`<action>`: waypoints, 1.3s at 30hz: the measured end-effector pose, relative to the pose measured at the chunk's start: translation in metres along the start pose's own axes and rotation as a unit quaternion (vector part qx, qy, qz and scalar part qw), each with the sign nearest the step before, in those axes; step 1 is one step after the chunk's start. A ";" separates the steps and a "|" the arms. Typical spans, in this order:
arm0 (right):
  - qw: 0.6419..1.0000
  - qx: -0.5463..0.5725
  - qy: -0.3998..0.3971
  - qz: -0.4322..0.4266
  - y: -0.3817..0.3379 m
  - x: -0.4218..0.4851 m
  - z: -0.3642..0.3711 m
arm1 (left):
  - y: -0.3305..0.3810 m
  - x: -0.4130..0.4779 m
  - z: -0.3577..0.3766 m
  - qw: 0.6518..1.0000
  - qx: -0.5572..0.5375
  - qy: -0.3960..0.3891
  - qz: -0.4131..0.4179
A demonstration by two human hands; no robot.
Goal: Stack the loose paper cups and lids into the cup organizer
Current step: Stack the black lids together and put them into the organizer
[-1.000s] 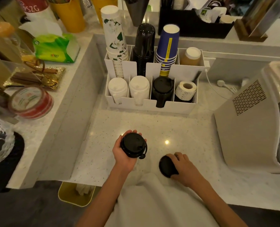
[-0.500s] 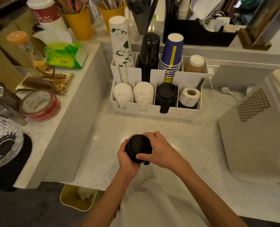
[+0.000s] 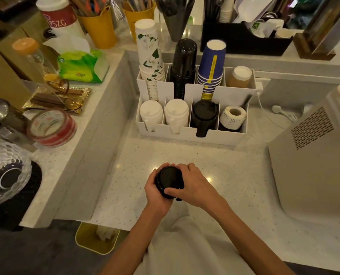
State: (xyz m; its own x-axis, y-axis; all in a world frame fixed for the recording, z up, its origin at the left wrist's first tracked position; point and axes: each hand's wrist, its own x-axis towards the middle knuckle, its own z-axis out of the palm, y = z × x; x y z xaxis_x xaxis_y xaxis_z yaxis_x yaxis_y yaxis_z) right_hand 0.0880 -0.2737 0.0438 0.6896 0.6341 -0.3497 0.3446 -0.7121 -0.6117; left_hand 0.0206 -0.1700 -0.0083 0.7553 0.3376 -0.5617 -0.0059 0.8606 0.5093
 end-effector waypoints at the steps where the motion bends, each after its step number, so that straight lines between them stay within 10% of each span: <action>1: 1.000 0.000 -0.005 0.000 0.000 0.000 0.000 | 0.000 0.000 0.000 1.000 0.005 -0.001 0.002; 32: 0.934 0.295 -0.147 0.137 0.040 0.018 0.000 | -0.003 0.029 0.009 0.986 0.041 0.012 -0.161; 39: 0.960 0.254 -0.056 0.100 0.041 0.054 -0.105 | 0.089 0.083 0.037 0.915 0.331 0.135 0.187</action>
State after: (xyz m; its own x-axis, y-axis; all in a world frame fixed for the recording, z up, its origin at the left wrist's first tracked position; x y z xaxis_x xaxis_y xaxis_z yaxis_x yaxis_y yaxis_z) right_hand 0.2062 -0.3006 0.0744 0.6278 0.5476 -0.5532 -0.1625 -0.6029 -0.7811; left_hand 0.1071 -0.0791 0.0141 0.5916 0.7204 -0.3621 0.2341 0.2763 0.9321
